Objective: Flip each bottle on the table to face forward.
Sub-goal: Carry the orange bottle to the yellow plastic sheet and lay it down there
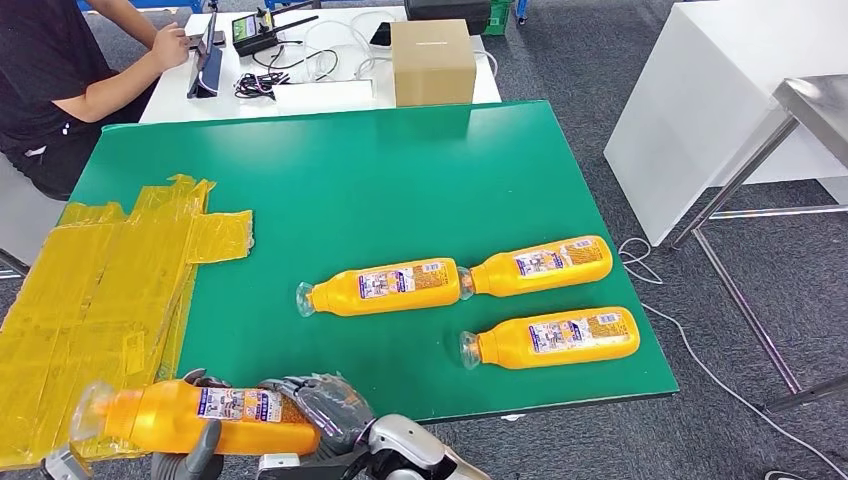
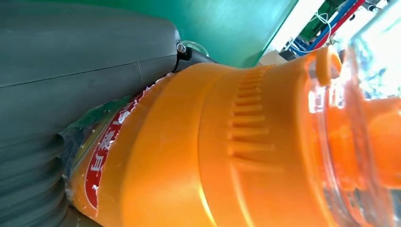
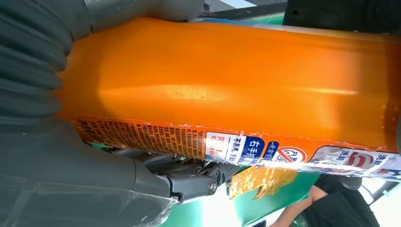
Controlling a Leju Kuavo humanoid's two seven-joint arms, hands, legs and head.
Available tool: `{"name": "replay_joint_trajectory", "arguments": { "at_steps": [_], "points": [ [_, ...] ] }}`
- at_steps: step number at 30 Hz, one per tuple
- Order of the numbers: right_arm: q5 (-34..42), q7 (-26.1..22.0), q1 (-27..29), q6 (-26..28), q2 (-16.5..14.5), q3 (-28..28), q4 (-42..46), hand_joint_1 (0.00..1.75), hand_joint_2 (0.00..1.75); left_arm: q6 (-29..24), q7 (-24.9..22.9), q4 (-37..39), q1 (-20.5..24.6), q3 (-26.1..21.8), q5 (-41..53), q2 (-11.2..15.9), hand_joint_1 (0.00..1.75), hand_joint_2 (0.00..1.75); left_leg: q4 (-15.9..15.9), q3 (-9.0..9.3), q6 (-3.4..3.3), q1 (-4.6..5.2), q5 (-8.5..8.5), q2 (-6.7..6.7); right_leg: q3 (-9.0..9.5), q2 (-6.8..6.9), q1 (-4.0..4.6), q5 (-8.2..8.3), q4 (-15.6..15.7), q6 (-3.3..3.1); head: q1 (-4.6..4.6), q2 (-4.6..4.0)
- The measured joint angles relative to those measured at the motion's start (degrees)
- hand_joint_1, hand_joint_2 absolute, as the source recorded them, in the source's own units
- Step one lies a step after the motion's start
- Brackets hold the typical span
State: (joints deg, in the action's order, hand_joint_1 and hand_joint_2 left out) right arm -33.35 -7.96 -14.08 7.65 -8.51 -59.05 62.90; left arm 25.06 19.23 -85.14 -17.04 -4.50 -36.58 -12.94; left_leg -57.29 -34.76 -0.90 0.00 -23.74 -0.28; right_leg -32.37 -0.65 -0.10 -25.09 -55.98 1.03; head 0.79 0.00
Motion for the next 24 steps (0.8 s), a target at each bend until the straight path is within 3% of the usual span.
{"name": "replay_joint_trajectory", "arguments": {
  "at_steps": [1, 2, 5, 9, 18, 24],
  "points": [
    [-0.16, 0.02, 0.39, 0.74, 0.08, 0.25, 0.22, 0.10, 1.75, 0.11, 0.04, -0.26, -0.01, 0.00, 0.26, -0.14, 1.75, 1.75, 0.00, 0.00, 0.00, 0.00, 0.00, -0.01, 0.00, 0.00, 0.00, 0.00, 0.00, 0.00, 0.00, 0.00],
    [-0.48, 0.01, 0.88, 1.73, 0.21, 0.57, 0.55, 0.00, 1.31, 0.15, 0.25, -0.61, -0.03, -0.01, 0.72, -0.23, 1.75, 1.75, 0.00, -0.01, 0.00, 0.00, 0.00, -0.01, 0.00, 0.00, 0.00, 0.00, 0.00, 0.00, 0.00, 0.00],
    [-1.71, -0.11, 2.56, 5.02, 0.96, 2.05, 2.18, 0.00, 0.00, -0.59, 1.63, -2.04, -0.06, -0.65, 3.31, -0.31, 1.75, 1.75, 0.00, -0.02, 0.00, 0.00, -0.01, -0.01, -0.02, 0.00, 0.00, 0.00, 0.00, 0.00, 0.00, 0.00],
    [-3.03, -0.31, 5.32, 8.69, 2.36, 5.26, 5.27, 0.00, 0.00, -1.56, 2.97, -4.27, -0.41, -2.97, 7.81, -0.31, 1.75, 1.75, 0.00, -0.06, -0.01, 0.00, -0.01, -0.01, -0.05, 0.00, 0.01, 0.00, 0.01, 0.00, 0.00, 0.00],
    [-3.98, -0.80, 7.66, 10.21, 3.31, 8.01, 8.24, 0.00, 0.00, -2.12, 3.16, -6.00, -0.65, -4.91, 10.39, -0.47, 1.75, 1.75, 0.00, -0.07, 0.00, 0.00, -0.01, -0.01, -0.06, 0.00, 0.01, 0.00, 0.00, 0.00, 0.00, 0.00],
    [-5.34, -0.10, 17.80, 19.10, 9.27, 14.90, 23.71, 0.00, 0.00, -16.72, 9.90, -13.54, -0.91, -12.43, 32.10, -0.92, 1.75, 1.75, 0.00, -0.18, -0.01, 0.01, -0.03, -0.17, -0.12, 0.11, 0.00, -0.01, 0.01, 0.01, -0.02, 0.00]
  ]
}}
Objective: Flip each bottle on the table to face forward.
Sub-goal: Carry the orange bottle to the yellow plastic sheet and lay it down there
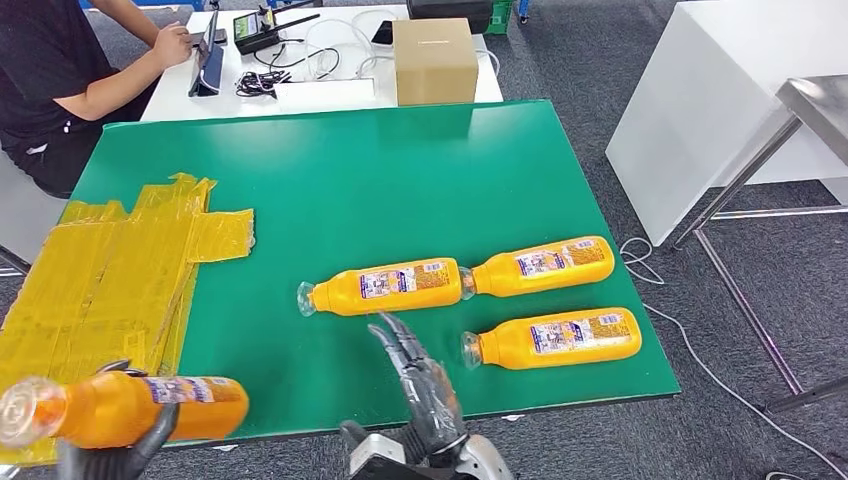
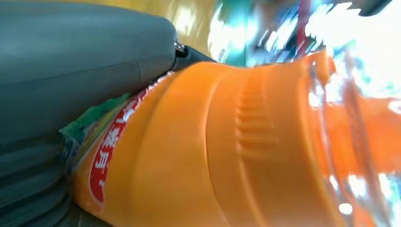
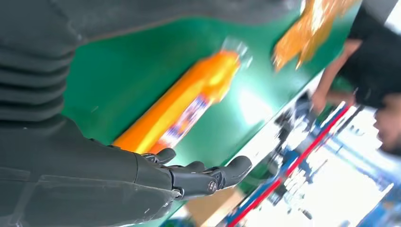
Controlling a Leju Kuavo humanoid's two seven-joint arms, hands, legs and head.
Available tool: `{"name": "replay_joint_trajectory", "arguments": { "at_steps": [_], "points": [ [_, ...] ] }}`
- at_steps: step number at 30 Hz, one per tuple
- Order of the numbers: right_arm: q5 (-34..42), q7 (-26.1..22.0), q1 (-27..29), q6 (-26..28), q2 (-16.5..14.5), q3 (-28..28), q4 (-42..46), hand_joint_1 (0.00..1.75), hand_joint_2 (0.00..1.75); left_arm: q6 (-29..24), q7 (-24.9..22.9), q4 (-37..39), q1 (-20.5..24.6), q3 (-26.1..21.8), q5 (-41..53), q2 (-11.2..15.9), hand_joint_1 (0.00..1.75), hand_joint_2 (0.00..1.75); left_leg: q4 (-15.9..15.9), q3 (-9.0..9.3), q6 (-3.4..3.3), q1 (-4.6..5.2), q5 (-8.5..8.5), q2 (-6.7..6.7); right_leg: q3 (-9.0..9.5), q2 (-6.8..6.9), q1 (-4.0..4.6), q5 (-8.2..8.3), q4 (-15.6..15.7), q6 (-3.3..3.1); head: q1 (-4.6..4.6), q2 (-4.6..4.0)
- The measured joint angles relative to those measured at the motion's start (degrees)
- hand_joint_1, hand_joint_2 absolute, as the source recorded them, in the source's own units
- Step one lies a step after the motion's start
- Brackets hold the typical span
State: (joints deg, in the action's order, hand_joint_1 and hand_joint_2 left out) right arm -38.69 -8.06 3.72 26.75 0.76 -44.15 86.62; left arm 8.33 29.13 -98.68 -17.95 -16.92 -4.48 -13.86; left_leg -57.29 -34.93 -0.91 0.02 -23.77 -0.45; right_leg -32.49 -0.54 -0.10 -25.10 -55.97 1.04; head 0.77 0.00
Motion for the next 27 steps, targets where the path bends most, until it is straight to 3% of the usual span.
{"name": "replay_joint_trajectory", "arguments": {
  "at_steps": [2, 6, 11, 16, 20, 27],
  "points": [
    [-0.07, 0.49, 1.28, 0.95, 1.30, 0.53, 2.63, 0.00, 0.00, -5.88, 2.08, -1.30, 0.21, -1.44, 6.78, 0.05, 1.75, 1.75, 0.00, 0.00, -0.01, 0.02, -0.02, 0.04, -0.03, -0.02, -0.01, 0.00, 0.01, 0.00, 0.01, 0.00],
    [0.02, 1.61, 3.18, 2.06, 3.51, 0.79, 7.06, 0.00, 0.00, -24.23, 5.36, -2.76, 0.95, -2.50, 27.41, 0.63, 1.75, 1.75, 0.00, 0.01, -0.01, 0.02, 0.00, -0.03, -0.03, 0.03, 0.00, -0.01, 0.01, 0.00, 0.01, 0.00],
    [1.43, 2.39, 4.22, 0.87, 5.44, 1.33, 10.28, 0.00, 0.00, -32.18, -2.38, -1.16, 2.22, -2.43, 47.81, 4.37, 1.75, 1.75, 0.00, 0.04, 0.00, 0.00, 0.01, -0.01, -0.03, 0.02, 0.01, 0.00, 0.01, -0.01, 0.01, 0.00],
    [2.89, 1.78, 4.22, -1.41, 6.12, 1.72, 10.95, 0.00, 0.00, -45.96, -10.24, 5.56, 4.42, -0.62, 74.62, 7.84, 1.75, 1.75, 0.00, 0.05, 0.02, -0.01, 0.04, 0.00, 0.00, 0.02, 0.01, 0.00, 0.00, -0.01, 0.00, 0.00],
    [3.89, 1.53, 4.16, -2.59, 6.41, 1.77, 11.09, 0.00, 0.00, -47.97, -16.17, 11.55, 5.97, 1.14, 87.25, 10.17, 1.75, 1.75, 0.00, 0.04, 0.02, -0.01, 0.03, 0.01, -0.01, 0.01, 0.00, 0.00, 0.00, -0.01, 0.00, 0.00],
    [3.36, 1.52, 3.85, -4.07, 6.50, 1.82, 11.24, 0.00, 0.00, -45.00, -20.37, 22.75, 9.17, 4.80, 88.44, 13.86, 1.75, 1.75, 0.00, 0.04, 0.01, 0.00, 0.02, -0.01, 0.00, 0.02, -0.03, 0.00, 0.00, 0.00, 0.01, 0.00]
  ]
}}
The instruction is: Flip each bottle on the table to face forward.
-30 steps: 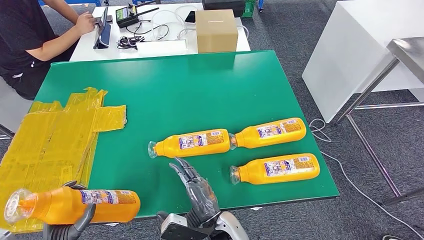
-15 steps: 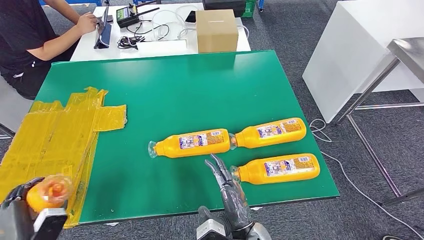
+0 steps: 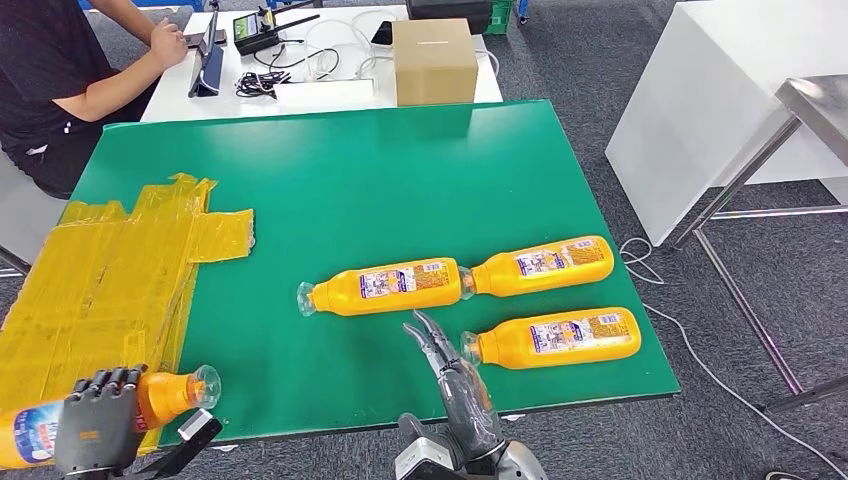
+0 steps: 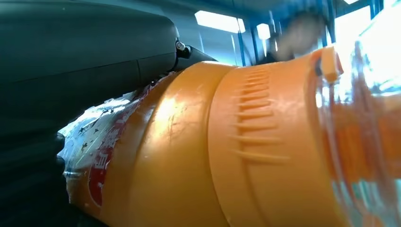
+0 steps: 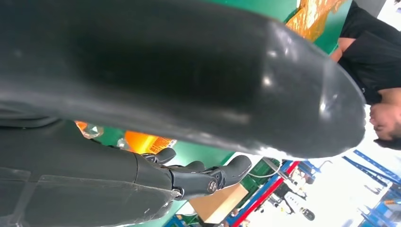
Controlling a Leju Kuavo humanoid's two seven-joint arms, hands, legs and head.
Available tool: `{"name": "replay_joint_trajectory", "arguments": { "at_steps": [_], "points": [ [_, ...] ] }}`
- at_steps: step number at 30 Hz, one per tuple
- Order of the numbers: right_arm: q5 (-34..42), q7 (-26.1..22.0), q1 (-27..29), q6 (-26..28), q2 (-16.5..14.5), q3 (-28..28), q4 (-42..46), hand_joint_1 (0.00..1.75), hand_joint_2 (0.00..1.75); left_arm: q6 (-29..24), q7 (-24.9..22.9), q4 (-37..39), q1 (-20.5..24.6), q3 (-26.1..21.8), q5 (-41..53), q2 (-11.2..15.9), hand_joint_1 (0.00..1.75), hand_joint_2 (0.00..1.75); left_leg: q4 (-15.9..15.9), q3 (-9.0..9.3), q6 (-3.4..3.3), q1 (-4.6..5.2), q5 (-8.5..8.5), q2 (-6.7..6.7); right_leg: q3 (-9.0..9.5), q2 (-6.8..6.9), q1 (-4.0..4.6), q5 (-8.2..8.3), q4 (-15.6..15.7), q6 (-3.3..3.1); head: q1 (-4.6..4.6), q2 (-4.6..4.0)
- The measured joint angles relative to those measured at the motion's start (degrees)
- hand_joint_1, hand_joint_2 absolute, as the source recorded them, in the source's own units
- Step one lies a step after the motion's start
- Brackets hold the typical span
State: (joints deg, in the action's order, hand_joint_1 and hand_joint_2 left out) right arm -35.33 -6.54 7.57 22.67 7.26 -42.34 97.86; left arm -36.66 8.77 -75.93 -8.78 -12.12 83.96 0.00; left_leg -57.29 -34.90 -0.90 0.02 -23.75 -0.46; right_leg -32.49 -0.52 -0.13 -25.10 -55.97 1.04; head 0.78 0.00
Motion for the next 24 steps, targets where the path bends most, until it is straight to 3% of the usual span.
{"name": "replay_joint_trajectory", "arguments": {
  "at_steps": [10, 14, 15, 18, 19, 24],
  "points": [
    [-0.66, -0.19, -0.68, -2.42, -0.19, 0.34, -0.01, 0.00, 0.00, 2.81, -1.68, 11.86, 6.09, 4.41, -1.79, 3.72, 1.75, 1.75, 0.11, 1.03, 0.01, 0.07, -0.51, -0.58, 0.71, 0.61, -0.01, -0.61, 0.03, -0.22, 0.02, 0.00],
    [-0.37, -0.56, -0.79, -3.64, -0.32, 0.72, -0.01, 0.00, 0.00, 1.86, -1.39, 16.37, 8.32, 6.18, -2.05, 4.93, 1.61, 1.75, 0.24, 1.73, 0.02, 0.10, -0.64, -0.87, 1.46, 1.00, -0.04, -0.83, 0.04, -0.27, 0.02, 0.00],
    [-0.29, -0.69, -0.84, -3.90, -0.38, 0.80, -0.02, 0.00, 0.00, 1.32, -1.42, 17.43, 8.82, 6.62, -1.79, 5.21, 1.45, 1.75, 0.30, 1.87, 0.03, 0.12, -0.65, -0.88, 1.59, 1.03, -0.06, -0.84, 0.04, -0.28, 0.03, 0.00],
    [-0.18, -1.04, -0.93, -4.46, -0.59, 0.99, -0.07, 0.00, 0.00, 0.10, -1.64, 20.13, 10.04, 7.79, -1.04, 5.96, 0.25, 0.44, 0.47, 2.35, 0.06, 0.23, -0.81, -0.88, 2.01, 1.09, -0.17, -0.94, 0.05, -0.37, 0.03, 0.00],
    [-0.16, -1.11, -0.93, -4.63, -0.63, 1.03, -0.09, 0.00, 0.00, -0.08, -1.99, 20.81, 10.32, 8.10, -0.65, 6.15, 0.00, 0.00, 0.50, 2.53, 0.08, 0.27, -0.97, -0.87, 2.17, 1.12, -0.21, -1.00, 0.05, -0.42, 0.03, 0.00],
    [-0.18, -1.32, -1.09, -5.62, -1.03, 1.18, -0.07, 0.00, 0.00, -0.68, -7.04, 24.20, 12.04, 11.08, 3.36, 7.74, 0.00, 0.00, 0.60, 3.10, 0.24, 0.40, -2.16, -0.84, 2.93, 1.59, -0.41, -1.34, 0.10, -0.50, 0.04, 0.00]
  ]
}}
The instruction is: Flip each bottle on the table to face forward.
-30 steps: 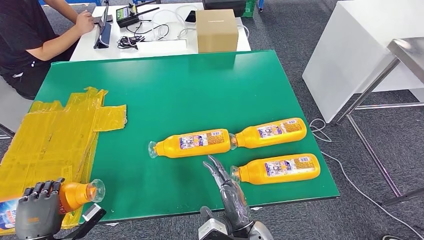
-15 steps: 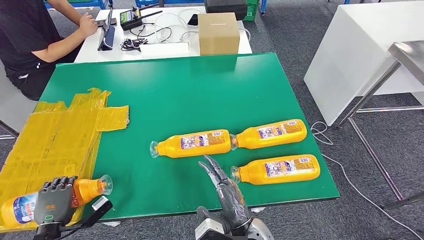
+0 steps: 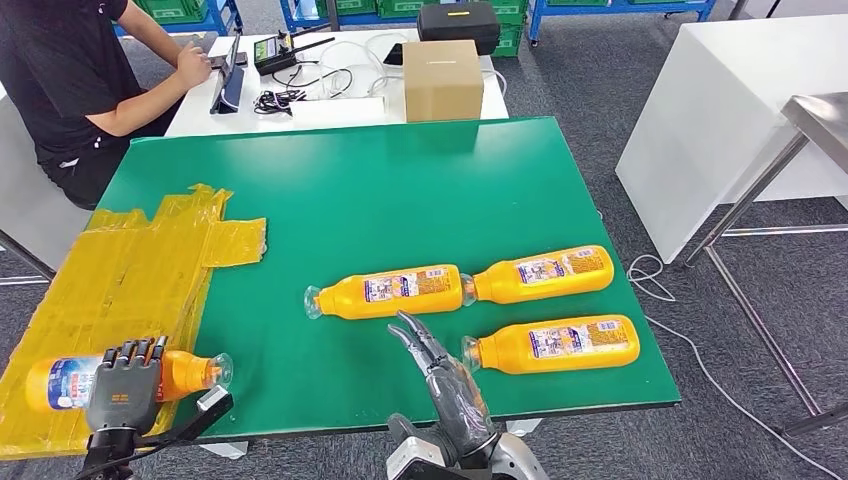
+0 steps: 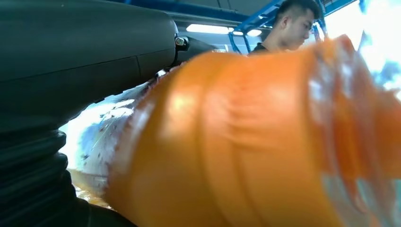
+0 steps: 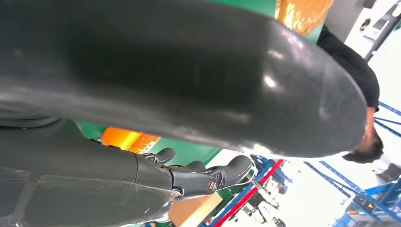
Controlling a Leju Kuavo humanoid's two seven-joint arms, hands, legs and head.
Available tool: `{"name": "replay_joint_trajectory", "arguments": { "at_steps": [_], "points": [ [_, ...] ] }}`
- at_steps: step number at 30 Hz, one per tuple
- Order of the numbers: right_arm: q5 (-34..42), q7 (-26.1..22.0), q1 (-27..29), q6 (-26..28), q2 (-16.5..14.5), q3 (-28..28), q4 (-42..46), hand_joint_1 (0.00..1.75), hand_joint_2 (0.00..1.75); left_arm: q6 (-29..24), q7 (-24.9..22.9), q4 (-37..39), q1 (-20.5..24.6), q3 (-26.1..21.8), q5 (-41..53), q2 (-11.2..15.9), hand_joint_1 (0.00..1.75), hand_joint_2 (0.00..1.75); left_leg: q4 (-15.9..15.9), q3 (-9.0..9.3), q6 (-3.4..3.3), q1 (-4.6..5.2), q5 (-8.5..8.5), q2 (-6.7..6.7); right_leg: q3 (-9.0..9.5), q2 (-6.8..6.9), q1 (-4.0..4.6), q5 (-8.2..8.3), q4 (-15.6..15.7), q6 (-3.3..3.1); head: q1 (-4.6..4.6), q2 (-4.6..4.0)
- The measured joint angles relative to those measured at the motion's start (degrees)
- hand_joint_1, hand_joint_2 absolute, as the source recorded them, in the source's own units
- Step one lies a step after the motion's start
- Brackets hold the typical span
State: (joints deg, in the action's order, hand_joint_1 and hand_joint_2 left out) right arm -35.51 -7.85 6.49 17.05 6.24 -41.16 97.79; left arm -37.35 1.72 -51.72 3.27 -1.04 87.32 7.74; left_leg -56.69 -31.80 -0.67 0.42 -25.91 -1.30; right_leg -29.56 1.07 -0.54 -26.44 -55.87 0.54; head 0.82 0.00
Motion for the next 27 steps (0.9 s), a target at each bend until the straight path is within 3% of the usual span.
{"name": "replay_joint_trajectory", "arguments": {
  "at_steps": [4, 6, 9, 14, 17, 20, 22, 27],
  "points": [
    [-0.01, -0.08, -0.19, -0.13, -0.65, 0.10, 0.09, 0.00, 0.00, -2.64, -0.22, 1.07, 0.19, 1.07, 0.08, 1.34, 0.00, 0.00, 0.04, -0.53, -0.03, -0.01, -0.31, 0.04, -0.37, 0.09, 0.00, 0.14, 0.01, 0.00, 0.03, 0.00],
    [0.17, -0.17, -0.21, -0.13, -0.70, 0.12, 0.08, 0.00, 0.00, -3.34, -0.21, 0.90, -0.23, 1.07, 0.44, 1.60, 0.00, 0.00, 0.17, -0.40, -0.23, -0.02, 0.48, 0.06, -0.23, 0.10, 0.06, 0.09, -0.02, -0.12, 0.04, 0.00],
    [0.57, -0.32, -0.23, -0.13, -0.64, 0.13, -0.03, 0.00, 0.00, -3.62, -0.38, -0.15, -1.22, 1.01, 0.71, 1.75, 0.00, 0.00, 0.42, 0.10, 0.10, -0.04, 1.48, 0.07, 0.28, 0.12, 0.11, -0.21, -0.05, -0.20, 0.02, 0.00],
    [0.98, -0.89, -0.28, -0.14, -0.49, 0.13, -0.34, 0.00, 0.00, -3.63, 0.52, -4.00, -3.84, 0.71, 0.60, 1.79, 0.00, 0.00, 0.42, 0.10, 0.26, 0.03, 1.24, 0.14, 0.46, 0.09, -0.03, -0.42, -0.05, -0.11, 0.00, 0.00],
    [1.31, -1.09, -0.28, -0.07, -0.38, 0.13, -0.79, 0.00, 0.00, -3.53, 6.34, -8.60, -6.20, -1.14, -0.62, 0.53, 0.00, 0.00, 0.36, -0.29, 0.22, 0.07, 1.26, 0.24, 0.32, 0.03, -0.09, -0.39, -0.05, -0.08, 0.00, 0.00],
    [1.77, -1.26, -0.31, 0.09, -0.20, 0.13, -1.25, 0.00, 0.00, -3.34, 19.23, -15.10, -8.92, -6.66, -3.52, -3.31, 0.00, 0.00, 0.20, -0.71, 0.19, 0.06, 1.26, 0.38, -0.12, -0.06, -0.09, -0.36, -0.04, -0.05, -0.02, 0.00],
    [1.90, -1.33, -0.36, 0.16, -0.10, 0.13, -1.51, 0.00, 0.00, -3.29, 25.23, -18.32, -10.15, -10.55, -4.70, -6.01, 0.00, 0.00, 0.09, -1.03, 0.16, 0.05, 1.24, 0.46, -0.41, -0.12, -0.06, -0.33, -0.05, 0.00, -0.03, 0.00],
    [1.92, -1.48, -0.44, 0.41, -0.02, 0.11, -2.02, 0.00, 0.00, -3.28, 29.92, -22.77, -11.00, -17.06, -6.63, -9.79, 0.00, 0.00, 0.04, -1.25, 0.12, 0.05, 1.21, 0.56, -0.62, -0.23, -0.04, -0.28, -0.04, 0.06, -0.01, 0.00]
  ]
}}
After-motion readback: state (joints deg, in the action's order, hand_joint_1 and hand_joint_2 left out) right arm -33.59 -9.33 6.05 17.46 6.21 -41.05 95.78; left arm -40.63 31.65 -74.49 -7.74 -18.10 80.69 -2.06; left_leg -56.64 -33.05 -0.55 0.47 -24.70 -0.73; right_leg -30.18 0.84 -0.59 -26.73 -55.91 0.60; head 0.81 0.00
